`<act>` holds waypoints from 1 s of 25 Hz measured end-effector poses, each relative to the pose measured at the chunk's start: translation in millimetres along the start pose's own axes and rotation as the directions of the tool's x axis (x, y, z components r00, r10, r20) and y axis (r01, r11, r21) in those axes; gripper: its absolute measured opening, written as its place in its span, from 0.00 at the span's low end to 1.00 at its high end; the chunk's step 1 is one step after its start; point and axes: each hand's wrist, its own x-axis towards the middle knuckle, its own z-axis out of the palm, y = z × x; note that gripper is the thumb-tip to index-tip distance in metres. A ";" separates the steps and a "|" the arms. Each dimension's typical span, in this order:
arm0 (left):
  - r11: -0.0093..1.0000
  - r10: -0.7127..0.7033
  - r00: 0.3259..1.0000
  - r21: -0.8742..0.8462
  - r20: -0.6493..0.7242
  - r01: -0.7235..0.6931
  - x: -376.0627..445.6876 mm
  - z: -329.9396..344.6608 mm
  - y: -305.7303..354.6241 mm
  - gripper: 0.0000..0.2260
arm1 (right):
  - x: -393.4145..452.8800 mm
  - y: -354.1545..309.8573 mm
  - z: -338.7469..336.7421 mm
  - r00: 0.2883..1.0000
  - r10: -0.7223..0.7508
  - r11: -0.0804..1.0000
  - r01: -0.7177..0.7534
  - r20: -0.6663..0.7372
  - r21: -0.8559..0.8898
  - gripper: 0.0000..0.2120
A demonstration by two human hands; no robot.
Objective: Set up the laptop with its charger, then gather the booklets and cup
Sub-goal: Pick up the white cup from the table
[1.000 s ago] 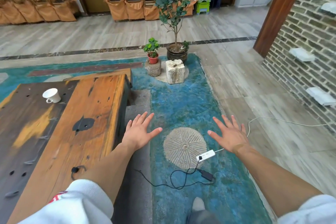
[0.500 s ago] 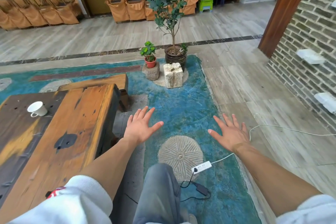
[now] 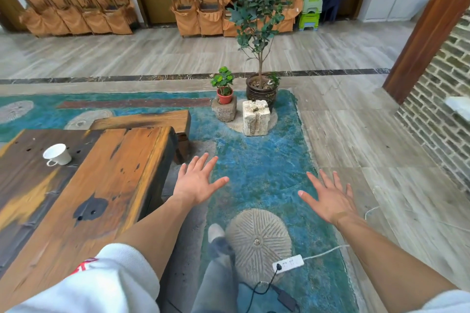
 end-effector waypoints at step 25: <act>0.741 -0.657 0.750 -0.243 -0.073 0.626 158.0 -75.4 -442.2 0.37 | 375.0 -556.6 -41.8 0.751 -0.651 0.728 0.659 0.108 -0.190 0.35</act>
